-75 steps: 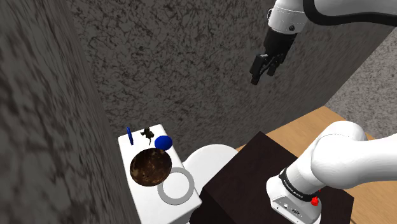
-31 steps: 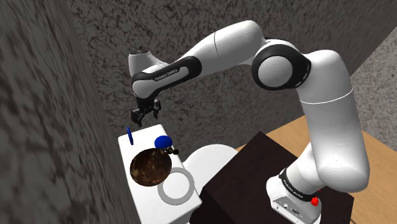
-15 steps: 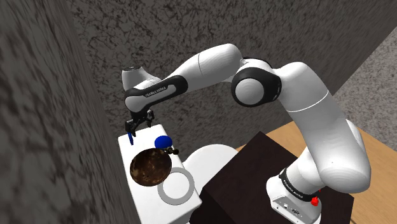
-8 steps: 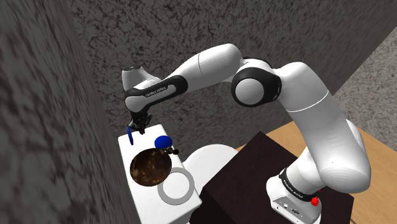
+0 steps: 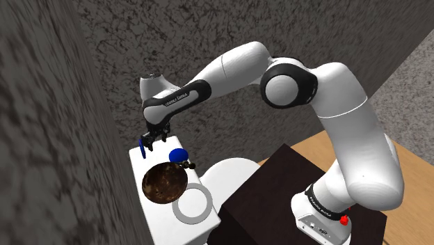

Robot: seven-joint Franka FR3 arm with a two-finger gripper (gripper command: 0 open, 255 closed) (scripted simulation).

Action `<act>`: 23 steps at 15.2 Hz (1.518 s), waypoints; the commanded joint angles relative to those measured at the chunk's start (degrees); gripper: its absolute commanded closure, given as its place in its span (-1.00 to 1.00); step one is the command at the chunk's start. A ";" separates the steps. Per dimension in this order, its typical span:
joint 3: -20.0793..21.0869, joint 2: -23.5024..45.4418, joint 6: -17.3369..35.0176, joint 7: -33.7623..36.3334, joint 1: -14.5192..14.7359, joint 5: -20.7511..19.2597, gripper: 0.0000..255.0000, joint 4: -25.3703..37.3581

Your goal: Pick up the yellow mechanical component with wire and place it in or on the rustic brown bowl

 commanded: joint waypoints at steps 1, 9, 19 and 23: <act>3.24 -5.45 9.73 -8.12 -4.28 0.65 -1.00 -12.35; 25.81 -7.98 34.14 -53.13 -36.60 3.14 -1.00 -42.39; 22.97 -2.38 37.59 -52.87 -32.77 1.18 -1.00 -39.71; 22.97 -2.38 37.58 -52.87 -32.77 1.19 -1.00 -39.71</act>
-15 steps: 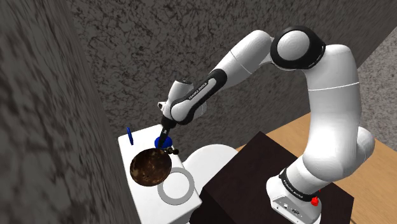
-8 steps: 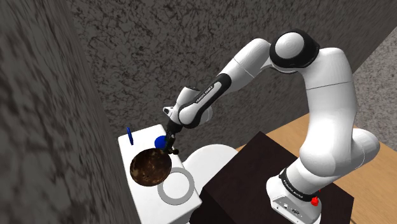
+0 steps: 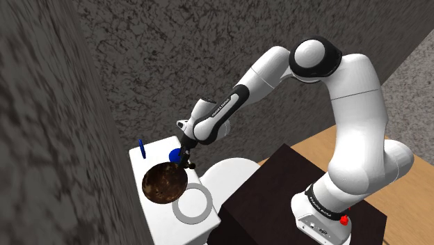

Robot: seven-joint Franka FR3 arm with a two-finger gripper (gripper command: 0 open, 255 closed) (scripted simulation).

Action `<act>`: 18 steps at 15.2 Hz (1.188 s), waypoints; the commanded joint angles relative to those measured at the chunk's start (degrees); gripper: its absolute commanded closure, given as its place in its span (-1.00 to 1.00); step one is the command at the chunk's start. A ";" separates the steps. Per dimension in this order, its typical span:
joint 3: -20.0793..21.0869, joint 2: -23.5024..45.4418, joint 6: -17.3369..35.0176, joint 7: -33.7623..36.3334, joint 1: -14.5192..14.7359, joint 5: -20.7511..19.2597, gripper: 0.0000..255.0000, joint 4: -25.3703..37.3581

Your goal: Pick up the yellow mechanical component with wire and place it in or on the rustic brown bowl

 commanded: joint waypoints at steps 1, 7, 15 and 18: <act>-0.01 0.01 0.01 0.00 0.01 0.00 -1.00 0.01; 0.00 0.01 0.00 0.00 0.01 0.00 1.00 0.01; 1.29 -2.12 -1.14 0.34 -1.07 0.52 1.00 -1.04; 2.68 -4.22 -2.38 0.64 -2.22 1.09 1.00 -1.97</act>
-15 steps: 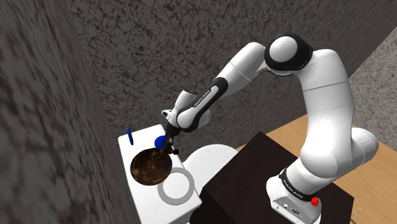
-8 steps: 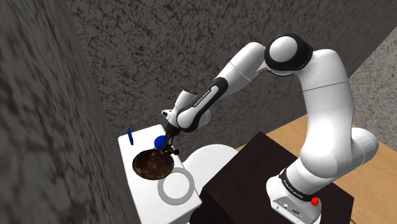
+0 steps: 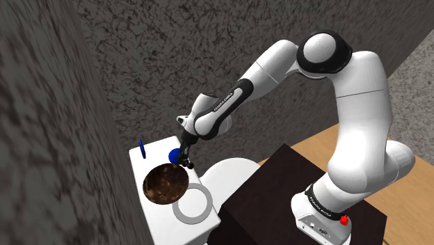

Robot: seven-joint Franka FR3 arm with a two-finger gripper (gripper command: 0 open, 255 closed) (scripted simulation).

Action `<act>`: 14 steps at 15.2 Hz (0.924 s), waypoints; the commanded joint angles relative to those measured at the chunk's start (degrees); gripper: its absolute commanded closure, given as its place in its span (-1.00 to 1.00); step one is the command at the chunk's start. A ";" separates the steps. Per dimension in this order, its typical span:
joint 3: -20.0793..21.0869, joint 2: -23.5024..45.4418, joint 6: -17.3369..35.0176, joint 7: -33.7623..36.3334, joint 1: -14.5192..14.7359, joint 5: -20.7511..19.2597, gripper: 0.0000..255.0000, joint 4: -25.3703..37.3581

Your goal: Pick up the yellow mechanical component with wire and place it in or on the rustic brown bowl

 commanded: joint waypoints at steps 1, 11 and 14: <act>0.89 -1.33 -0.79 0.25 -0.66 0.39 1.00 -0.56; 6.23 -8.04 -5.52 0.88 -5.08 2.86 1.00 -2.77; 7.99 -10.00 -7.08 0.95 -6.55 3.78 1.00 -3.19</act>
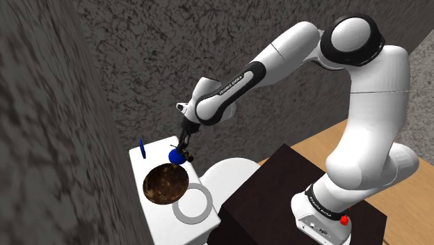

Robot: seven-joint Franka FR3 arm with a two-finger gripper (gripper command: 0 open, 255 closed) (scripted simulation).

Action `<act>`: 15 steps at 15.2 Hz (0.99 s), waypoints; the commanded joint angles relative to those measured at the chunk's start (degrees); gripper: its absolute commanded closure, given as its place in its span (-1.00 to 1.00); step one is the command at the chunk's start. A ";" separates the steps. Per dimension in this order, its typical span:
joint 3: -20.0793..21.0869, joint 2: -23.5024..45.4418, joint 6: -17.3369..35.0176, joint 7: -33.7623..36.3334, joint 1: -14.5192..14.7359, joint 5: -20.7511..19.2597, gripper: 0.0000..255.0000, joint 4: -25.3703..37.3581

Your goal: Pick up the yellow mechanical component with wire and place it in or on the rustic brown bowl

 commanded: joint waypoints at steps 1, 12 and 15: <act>1.31 -1.42 -1.10 -0.01 -1.15 0.69 1.00 -0.39; -0.44 -2.17 1.64 11.13 12.29 0.48 1.00 2.01; -2.08 -0.26 3.23 11.07 13.67 -0.40 1.00 2.33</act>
